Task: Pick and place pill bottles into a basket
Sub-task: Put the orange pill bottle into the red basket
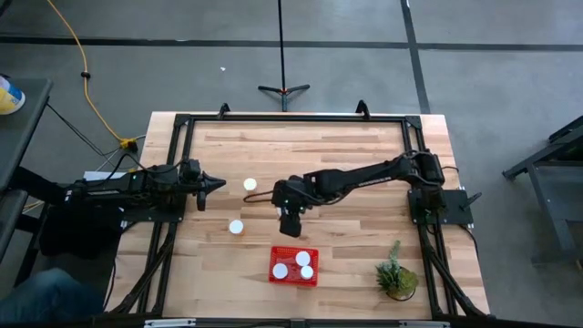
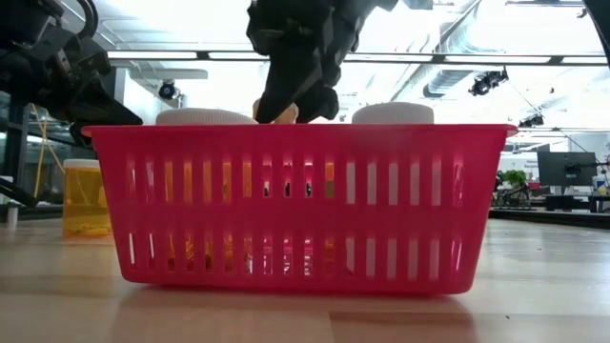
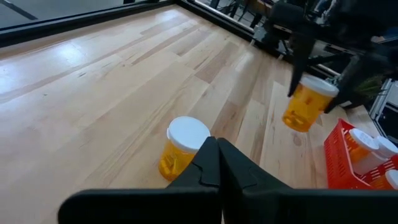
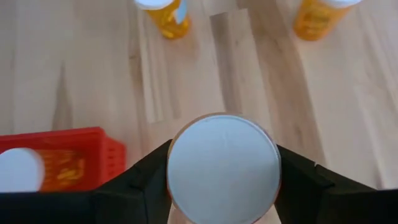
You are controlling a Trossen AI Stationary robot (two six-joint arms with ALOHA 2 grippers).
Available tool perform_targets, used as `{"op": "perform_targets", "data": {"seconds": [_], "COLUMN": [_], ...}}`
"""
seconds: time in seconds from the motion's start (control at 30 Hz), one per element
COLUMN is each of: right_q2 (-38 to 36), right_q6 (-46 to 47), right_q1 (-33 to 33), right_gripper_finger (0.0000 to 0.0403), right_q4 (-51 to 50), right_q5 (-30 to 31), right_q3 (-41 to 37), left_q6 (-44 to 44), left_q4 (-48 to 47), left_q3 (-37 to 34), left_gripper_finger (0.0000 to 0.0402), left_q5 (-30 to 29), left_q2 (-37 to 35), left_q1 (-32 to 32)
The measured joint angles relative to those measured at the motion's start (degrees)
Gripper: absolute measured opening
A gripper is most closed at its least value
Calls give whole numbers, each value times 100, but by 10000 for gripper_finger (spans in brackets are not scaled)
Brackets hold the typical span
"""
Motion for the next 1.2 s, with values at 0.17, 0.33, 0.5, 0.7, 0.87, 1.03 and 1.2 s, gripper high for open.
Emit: {"op": "perform_targets", "data": {"seconds": [0.17,0.33,0.5,0.7,0.87,1.03,1.2], "right_q2": [0,-12,-183,-334,-337,-336,-254], "right_q6": [66,227,305,366,360,327,344], "right_q1": [183,330,451,679,1050,1310,1357], "right_gripper_finger": [196,199,205,196,207,195,202], "right_q4": [2,16,121,281,376,590,538], "right_q5": [-123,-93,65,-53,67,277,587], "right_q3": [-1,-1,-1,-1,-1,-1,-3], "left_q6": [-4,-83,-64,11,13,17,113], "left_q4": [0,0,0,-2,-2,-2,-2], "left_q3": [0,0,0,0,0,0,0], "left_gripper_finger": [47,65,28,30,70,50,23], "left_q5": [0,0,0,-8,-11,-13,-19], "left_q2": [1,0,1,2,2,2,2], "left_q1": [-1,-2,-1,0,-2,0,-1]}}
